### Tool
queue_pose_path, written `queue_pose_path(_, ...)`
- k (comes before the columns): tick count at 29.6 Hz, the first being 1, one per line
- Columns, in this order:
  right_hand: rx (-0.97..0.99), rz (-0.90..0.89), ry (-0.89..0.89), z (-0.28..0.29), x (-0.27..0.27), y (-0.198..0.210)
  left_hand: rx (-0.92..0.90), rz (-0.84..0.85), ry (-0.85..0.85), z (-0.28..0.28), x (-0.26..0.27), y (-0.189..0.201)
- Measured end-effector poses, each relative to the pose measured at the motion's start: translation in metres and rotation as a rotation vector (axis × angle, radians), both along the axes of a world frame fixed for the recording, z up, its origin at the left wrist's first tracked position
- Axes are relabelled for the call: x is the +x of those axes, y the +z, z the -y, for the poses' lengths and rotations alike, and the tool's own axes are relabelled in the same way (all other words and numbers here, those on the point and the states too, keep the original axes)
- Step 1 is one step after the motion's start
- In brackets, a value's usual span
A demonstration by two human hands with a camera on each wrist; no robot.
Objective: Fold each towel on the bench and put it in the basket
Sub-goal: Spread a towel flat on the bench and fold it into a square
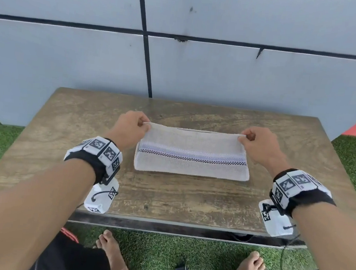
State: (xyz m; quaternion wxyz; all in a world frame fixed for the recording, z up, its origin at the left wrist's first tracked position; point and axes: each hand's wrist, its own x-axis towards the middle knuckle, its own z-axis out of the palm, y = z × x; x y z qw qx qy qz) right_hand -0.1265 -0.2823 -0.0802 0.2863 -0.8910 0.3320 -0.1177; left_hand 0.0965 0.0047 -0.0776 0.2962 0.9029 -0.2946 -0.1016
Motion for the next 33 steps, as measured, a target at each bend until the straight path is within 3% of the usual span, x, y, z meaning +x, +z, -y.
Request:
queue_pose_path(10, -0.03, -0.158, -0.061, 0.019, 0.038, -0.027, 0.078, 0.029, 0.046, 0.023, 0.023, -0.024)
queue_pose_path(19, -0.023, -0.183, -0.104, 0.017, 0.045, -0.029, 0.16, 0.015, 0.057, 0.026, 0.029, -0.03)
queue_pose_path(21, -0.113, -0.221, -0.115, 0.01, 0.043, -0.026, 0.197, 0.045, 0.065, 0.027, 0.026, -0.029)
queue_pose_path(24, -0.364, -0.185, 0.011, -0.025, 0.044, -0.016, 0.201, 0.235, 0.006, 0.039, 0.002, -0.025)
queue_pose_path(26, -0.354, -0.093, 0.229, -0.061, 0.051, -0.016, 0.069, 0.321, -0.155, 0.058, -0.032, -0.028)
queue_pose_path(28, -0.259, -0.171, 0.376, -0.091, 0.058, -0.032, 0.049, 0.272, -0.33, 0.074, -0.065, -0.045)
queue_pose_path(30, -0.194, -0.341, 0.388, -0.101, 0.058, -0.054, 0.192, 0.241, -0.384, 0.077, -0.083, -0.068)
queue_pose_path(33, -0.18, -0.423, 0.331, -0.089, 0.05, -0.067, 0.297, 0.286, -0.354, 0.067, -0.076, -0.082)
